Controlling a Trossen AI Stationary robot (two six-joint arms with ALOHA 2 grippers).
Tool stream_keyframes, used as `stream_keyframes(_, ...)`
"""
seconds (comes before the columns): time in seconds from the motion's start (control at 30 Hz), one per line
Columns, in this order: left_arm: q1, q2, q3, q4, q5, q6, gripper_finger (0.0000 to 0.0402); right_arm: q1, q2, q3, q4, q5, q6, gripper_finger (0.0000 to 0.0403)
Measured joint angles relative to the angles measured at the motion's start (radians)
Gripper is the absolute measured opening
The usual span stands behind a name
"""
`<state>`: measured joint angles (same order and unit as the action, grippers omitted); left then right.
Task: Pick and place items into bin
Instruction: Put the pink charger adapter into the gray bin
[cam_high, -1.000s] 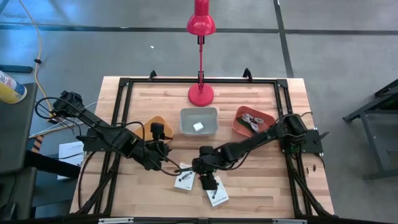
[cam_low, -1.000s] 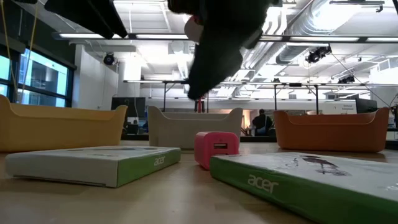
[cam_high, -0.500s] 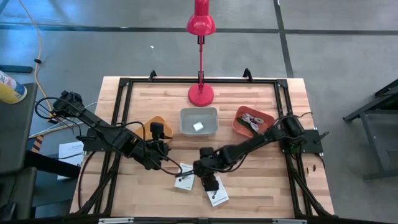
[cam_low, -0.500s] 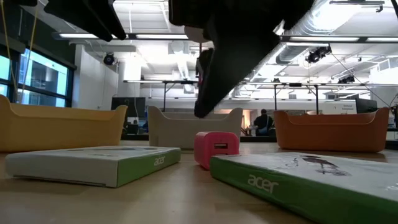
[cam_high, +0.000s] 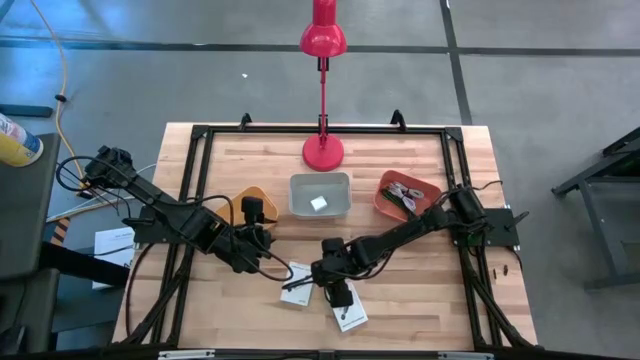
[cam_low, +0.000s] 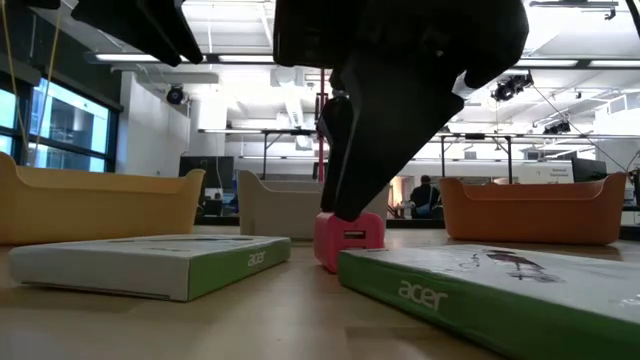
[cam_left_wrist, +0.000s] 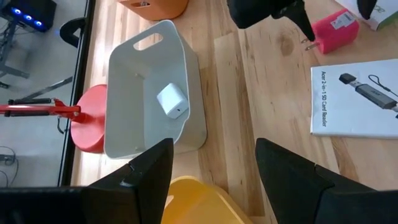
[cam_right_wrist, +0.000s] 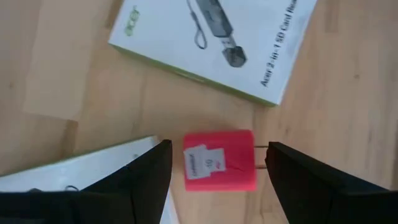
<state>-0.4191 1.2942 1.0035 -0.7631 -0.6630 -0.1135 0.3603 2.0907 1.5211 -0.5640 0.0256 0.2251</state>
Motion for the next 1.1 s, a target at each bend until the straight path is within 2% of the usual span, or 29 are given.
stream_keyframes(0.47,0.0,0.0,0.0,-0.002,-0.002,0.0,0.0216,0.0,0.0,0.0,-0.002,0.032,-0.004,0.0247)
stream_keyframes(0.83,0.0,0.0,0.0,-0.006,-0.003,0.0,0.0216,0.01,0.032,0.0,-0.001,0.003,-0.008,0.0247)
stream_keyframes(1.1,0.0,0.0,0.0,-0.018,-0.003,0.0,0.0216,0.011,0.037,0.0,-0.015,0.028,0.037,0.0247)
